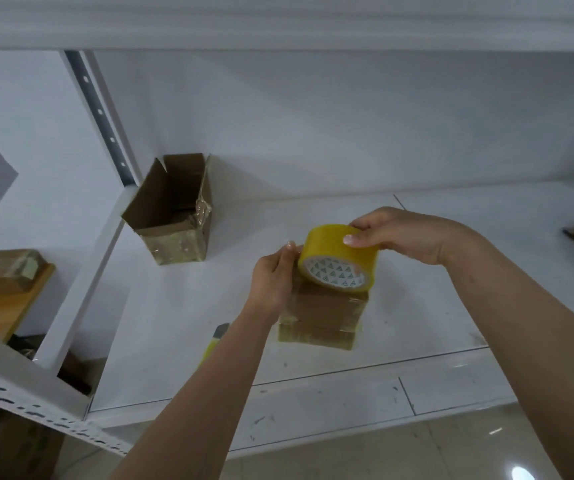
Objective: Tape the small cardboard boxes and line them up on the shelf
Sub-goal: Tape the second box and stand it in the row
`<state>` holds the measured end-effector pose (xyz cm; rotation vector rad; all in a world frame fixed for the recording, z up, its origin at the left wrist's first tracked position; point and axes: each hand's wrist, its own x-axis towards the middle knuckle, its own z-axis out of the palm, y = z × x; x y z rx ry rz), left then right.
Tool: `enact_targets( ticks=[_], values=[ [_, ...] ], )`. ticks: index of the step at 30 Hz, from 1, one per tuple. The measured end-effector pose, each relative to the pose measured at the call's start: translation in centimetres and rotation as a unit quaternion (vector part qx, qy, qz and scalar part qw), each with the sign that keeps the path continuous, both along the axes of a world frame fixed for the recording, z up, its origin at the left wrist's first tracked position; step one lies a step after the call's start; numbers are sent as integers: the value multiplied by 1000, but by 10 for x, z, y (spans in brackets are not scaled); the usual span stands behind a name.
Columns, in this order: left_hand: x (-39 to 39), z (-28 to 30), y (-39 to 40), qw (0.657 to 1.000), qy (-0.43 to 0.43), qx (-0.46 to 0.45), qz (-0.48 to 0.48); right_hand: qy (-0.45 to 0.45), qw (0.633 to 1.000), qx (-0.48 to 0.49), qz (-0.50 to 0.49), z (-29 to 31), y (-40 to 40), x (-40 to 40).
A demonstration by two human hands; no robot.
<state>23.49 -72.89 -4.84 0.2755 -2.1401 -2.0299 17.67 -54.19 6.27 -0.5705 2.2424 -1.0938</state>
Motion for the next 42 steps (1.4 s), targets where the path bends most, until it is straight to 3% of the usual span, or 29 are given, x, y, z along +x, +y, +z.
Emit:
enact_targets(
  ticks=[8,20,24,29,42],
  values=[
    [-1,-11,-8,988,-15,151,21,88,991,-66,-77,-10,-20,-1],
    [1,-27,-10,975,-3,216,44,137,984,7,-111,-16,-28,-11],
    [2,-38,-3,980,-34,183,74,134,984,-8,-114,-19,-31,-8],
    [3,-47,-3,982,-105,147,46,129,982,-34,-132,-24,-33,-4],
    [3,-52,3,951,-180,246,48,120,983,-61,-127,-29,-30,-3]
  ],
)
